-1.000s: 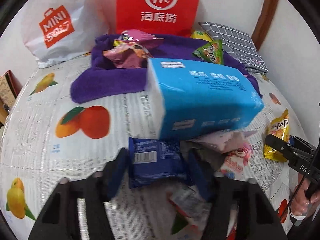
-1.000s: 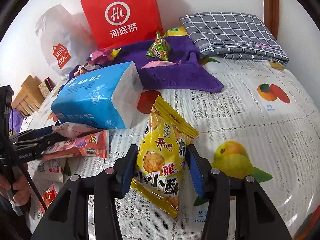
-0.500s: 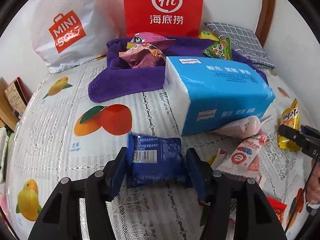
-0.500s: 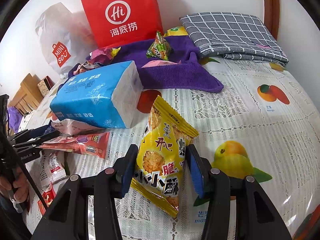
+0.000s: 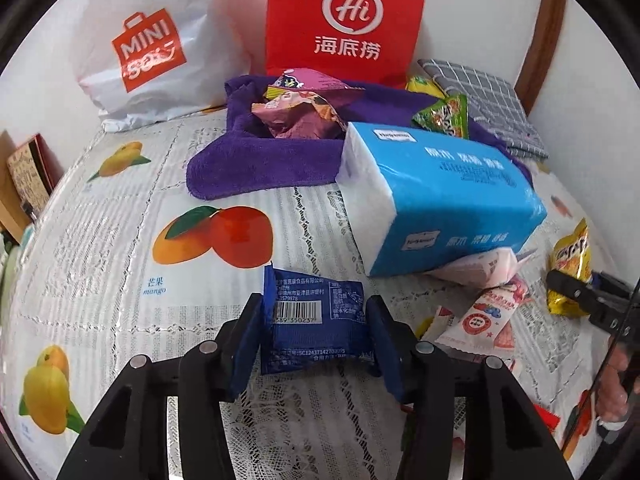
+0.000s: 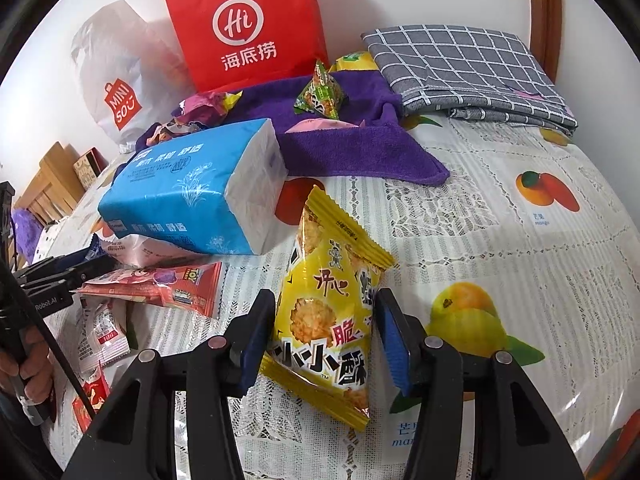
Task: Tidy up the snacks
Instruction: 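Carry the yellow bag and blue packet with both tools over the purple towel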
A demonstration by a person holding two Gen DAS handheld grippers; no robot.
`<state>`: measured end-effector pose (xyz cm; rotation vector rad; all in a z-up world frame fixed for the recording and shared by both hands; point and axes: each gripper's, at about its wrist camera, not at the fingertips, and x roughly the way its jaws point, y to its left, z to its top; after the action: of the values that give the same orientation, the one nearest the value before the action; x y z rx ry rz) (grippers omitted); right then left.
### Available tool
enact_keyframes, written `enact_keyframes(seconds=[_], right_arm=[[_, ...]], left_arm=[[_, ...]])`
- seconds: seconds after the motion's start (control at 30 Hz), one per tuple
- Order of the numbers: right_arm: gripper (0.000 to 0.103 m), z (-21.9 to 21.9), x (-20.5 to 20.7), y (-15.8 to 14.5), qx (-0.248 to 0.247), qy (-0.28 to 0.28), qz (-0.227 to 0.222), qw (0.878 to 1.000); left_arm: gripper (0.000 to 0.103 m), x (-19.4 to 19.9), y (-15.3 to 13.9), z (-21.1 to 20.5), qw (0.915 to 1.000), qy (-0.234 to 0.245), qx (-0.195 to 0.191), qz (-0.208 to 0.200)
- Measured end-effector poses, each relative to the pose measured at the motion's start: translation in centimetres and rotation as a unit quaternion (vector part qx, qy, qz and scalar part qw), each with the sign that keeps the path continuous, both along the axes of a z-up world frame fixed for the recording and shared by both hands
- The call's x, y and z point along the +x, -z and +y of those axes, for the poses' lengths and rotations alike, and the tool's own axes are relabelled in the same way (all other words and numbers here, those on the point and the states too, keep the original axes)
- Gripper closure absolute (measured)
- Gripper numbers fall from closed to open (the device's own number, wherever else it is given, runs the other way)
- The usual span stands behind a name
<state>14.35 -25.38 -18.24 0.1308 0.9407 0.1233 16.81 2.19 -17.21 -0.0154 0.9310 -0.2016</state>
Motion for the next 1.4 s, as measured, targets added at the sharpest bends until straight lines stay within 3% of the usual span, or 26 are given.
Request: enact_keyframes(seconds=[0.37, 0.67, 0.77, 1.4], right_arm=[[0.057, -0.9, -0.1, -0.1, 0.023, 0.012, -0.004, 1.0], [0.058, -0.3, -0.4, -0.4, 0.003, 0.007, -0.001, 1.0], [0.058, -0.4, -0.7, -0.9, 0.022, 0.005, 0.005, 1.0], [0.058, 2.2, -0.5, -12.4, 0.037, -0.014, -0.069, 0.997]], left_arm=[[0.061, -0.6, -0.3, 0.6, 0.9996, -0.01, -0.027, 0.0], [0.061, -2.3, -3.6, 1.4, 0.9978, -0.011, -0.063, -0.017], [0.061, -2.6, -4.8, 1.6, 0.9977, -0.011, -0.062, -0.026], [0.061, -2.1, -11.9, -1.1, 0.9943, 0.025, -0.073, -0.073]])
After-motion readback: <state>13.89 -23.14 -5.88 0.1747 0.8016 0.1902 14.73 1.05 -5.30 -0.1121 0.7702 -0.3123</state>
